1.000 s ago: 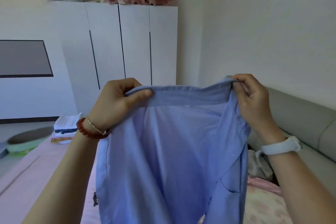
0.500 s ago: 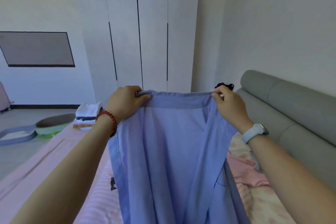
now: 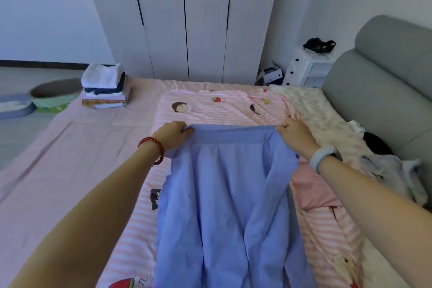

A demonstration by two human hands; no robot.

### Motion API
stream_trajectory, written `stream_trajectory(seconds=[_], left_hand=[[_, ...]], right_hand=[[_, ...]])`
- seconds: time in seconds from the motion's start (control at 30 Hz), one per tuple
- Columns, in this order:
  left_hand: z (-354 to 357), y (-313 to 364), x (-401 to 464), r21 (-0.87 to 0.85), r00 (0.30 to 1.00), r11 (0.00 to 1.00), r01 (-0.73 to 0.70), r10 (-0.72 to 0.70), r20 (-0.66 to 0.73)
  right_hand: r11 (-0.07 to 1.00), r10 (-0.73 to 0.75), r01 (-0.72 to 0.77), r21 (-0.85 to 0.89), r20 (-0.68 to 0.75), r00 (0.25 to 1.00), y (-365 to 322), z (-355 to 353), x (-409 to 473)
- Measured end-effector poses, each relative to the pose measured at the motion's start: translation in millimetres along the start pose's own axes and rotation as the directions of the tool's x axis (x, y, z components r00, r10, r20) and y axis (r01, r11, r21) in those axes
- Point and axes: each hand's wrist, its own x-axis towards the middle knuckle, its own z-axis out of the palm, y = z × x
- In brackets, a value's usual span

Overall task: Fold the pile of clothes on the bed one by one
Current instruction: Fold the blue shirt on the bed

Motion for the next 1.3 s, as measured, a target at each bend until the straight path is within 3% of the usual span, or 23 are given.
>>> stream_trajectory(seconds=[0.1, 0.2, 0.27, 0.3, 0.37, 0.47, 0.6, 0.77, 0.9, 1.03, 1.1, 1.2, 1.23, 1.3], left_hand=[[42, -28, 45, -0.115, 0.988, 0.985, 0.132, -0.121, 0.093], [78, -53, 90, -0.278, 0.967, 0.926, 0.254, -0.236, 0.095], [103, -66, 118, -0.507, 0.947, 0.803, 0.314, -0.305, 0.103], [116, -71, 129, -0.636, 0.933, 0.69, 0.344, -0.325, 0.152], [148, -82, 142, -0.744, 0.897, 0.516, 0.424, -0.355, 0.265], [197, -105, 129, -0.666, 0.903, 0.62, 0.415, -0.368, 0.22], [259, -141, 55, -0.558, 0.862, 0.675, 0.483, -0.479, 0.166], [295, -165, -55, -0.494, 0.767, 0.622, 0.608, -0.62, 0.164], [304, -170, -112, -0.385, 0.767, 0.671, 0.634, -0.607, 0.207], [293, -161, -139, -0.368, 0.82, 0.753, 0.545, -0.57, 0.047], [287, -145, -149, -0.398, 0.867, 0.795, 0.457, -0.498, 0.001], [285, -117, -168, -0.436, 0.979, 0.878, 0.196, -0.197, 0.045], [287, -108, -173, -0.431, 0.991, 0.893, 0.132, -0.119, 0.056], [296, -94, -183, -0.381, 0.999, 0.923, 0.048, -0.041, 0.028]], right_hand=[[0.966, 0.182, -0.189, 0.176, 0.053, 0.982, 11, 53, 36], [0.806, 0.347, -0.371, 0.462, 0.139, 0.928, 21, 105, 69], [0.694, 0.348, -0.408, 0.593, 0.22, 0.911, 23, 138, 90], [0.65, 0.326, -0.425, 0.63, 0.274, 0.905, 25, 154, 96], [0.638, 0.301, -0.472, 0.609, 0.367, 0.88, 37, 186, 102], [0.728, 0.313, -0.494, 0.476, 0.41, 0.857, 65, 237, 87], [0.758, 0.332, -0.514, 0.402, 0.44, 0.834, 98, 298, 24], [0.865, 0.159, -0.324, 0.382, 0.404, 0.901, 90, 328, -82], [0.883, 0.095, -0.314, 0.35, 0.521, 0.848, 79, 331, -146], [0.839, 0.157, -0.397, 0.372, 0.533, 0.831, 72, 323, -178], [0.737, 0.196, -0.528, 0.422, 0.614, 0.765, 64, 313, -177], [0.577, 0.247, -0.708, 0.406, 0.74, 0.625, 58, 304, -165], [0.586, 0.256, -0.719, 0.373, 0.757, 0.601, 59, 304, -162], [0.741, 0.247, -0.61, 0.28, 0.731, 0.636, 65, 308, -157]])
